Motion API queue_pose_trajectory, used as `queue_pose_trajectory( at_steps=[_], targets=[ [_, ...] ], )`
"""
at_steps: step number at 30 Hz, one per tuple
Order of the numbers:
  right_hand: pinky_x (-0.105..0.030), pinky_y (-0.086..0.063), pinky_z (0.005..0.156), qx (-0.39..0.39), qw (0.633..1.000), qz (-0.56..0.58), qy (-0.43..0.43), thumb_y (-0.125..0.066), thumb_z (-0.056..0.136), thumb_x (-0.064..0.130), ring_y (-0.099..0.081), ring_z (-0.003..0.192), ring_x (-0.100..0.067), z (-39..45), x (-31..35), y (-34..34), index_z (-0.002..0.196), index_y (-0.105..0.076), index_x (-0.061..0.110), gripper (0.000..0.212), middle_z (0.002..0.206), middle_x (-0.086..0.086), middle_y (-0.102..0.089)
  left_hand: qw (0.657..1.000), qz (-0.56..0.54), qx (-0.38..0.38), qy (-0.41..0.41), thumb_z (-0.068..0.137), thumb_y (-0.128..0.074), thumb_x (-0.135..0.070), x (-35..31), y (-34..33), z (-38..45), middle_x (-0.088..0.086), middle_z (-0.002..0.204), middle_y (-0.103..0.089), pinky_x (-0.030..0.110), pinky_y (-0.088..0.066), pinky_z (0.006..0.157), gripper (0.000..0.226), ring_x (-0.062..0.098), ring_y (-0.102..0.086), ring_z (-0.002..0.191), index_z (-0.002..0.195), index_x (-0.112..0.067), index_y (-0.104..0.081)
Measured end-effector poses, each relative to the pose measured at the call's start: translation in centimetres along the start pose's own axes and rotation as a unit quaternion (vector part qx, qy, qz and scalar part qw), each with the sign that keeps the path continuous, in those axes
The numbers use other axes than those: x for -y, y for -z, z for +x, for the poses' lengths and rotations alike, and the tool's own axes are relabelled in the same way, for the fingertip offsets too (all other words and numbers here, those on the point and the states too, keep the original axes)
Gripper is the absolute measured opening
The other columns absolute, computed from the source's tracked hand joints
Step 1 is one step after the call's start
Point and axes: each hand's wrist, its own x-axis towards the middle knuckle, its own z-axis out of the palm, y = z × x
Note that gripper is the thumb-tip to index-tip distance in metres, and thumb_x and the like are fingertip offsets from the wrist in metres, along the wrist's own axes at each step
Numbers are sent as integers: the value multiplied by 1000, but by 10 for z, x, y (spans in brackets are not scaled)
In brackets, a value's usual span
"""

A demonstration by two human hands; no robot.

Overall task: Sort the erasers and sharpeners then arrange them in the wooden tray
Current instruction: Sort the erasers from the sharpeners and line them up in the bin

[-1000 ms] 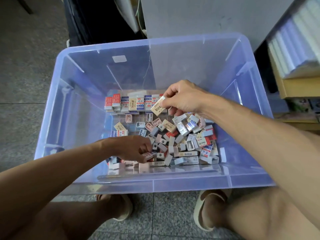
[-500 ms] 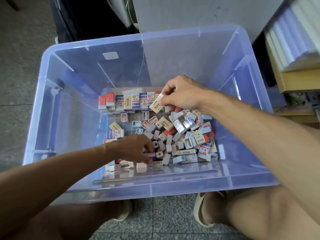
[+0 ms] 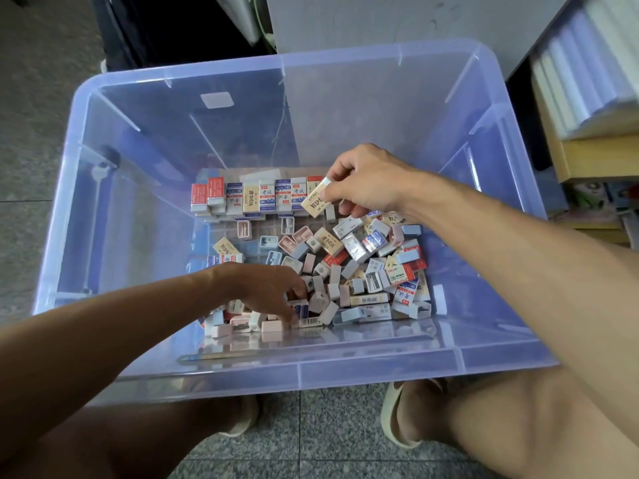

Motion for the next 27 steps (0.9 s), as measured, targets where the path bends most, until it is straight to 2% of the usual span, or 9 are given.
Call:
queue_pose_trajectory(
  at_steps=[2, 7, 12, 17, 22, 27],
  targets=[
    [-38, -61, 77, 1, 1000, -2, 1, -72, 88, 19, -69, 76, -16, 0, 0, 0, 89, -66, 19, 6, 90, -11, -76, 1000, 10, 9, 2, 94, -62, -37, -1, 0, 1, 5, 151, -39, 34, -35, 109, 61, 23, -41, 134, 146, -14, -40],
    [-37, -61, 76, 0, 1000, 0, 1, -72, 88, 19, -69, 74, -14, 1, 1, -1, 90, -67, 18, 6, 90, -9, -76, 1000, 25, 3, 4, 92, -64, -30, -5, -2, 0, 6, 145, -43, 31, -37, 104, 57, 23, -44, 129, 144, -14, -44],
    [-36, -61, 74, 1, 1000, -4, 2, -71, 89, 18, -69, 73, -12, 1, 1, -1, 92, -66, 17, 6, 90, -5, -74, 1000, 22, 4, 10, 88, -69, -28, -3, 1, -5, 1, 148, -40, 32, -34, 108, 61, 21, -41, 133, 143, -19, -46],
    [-32, -61, 71, -1, 1000, -9, 5, -70, 91, 18, -67, 70, -9, 1, 2, 1, 90, -65, 18, 6, 89, -2, -73, 1000, 13, 19, 2, 86, -70, -14, -1, 2, -11, -2, 143, -43, 27, -34, 100, 51, 20, -43, 129, 134, -27, -57],
    [-31, -61, 70, -1, 1000, -7, 8, -70, 91, 17, -66, 69, -9, 1, 3, 1, 91, -65, 18, 5, 88, -2, -73, 999, 26, 24, 11, 84, -72, -18, 1, 3, -11, -1, 144, -42, 34, -39, 105, 52, 21, -46, 126, 133, -29, -58],
    [-32, -61, 71, -5, 1000, -7, 7, -70, 90, 17, -67, 68, -8, 2, 2, 1, 88, -64, 19, 6, 88, -2, -74, 999, -31, 15, 7, 90, -68, -26, 3, 0, -11, 0, 150, -38, 36, -31, 109, 53, 21, -41, 133, 140, -25, -50]
  ],
)
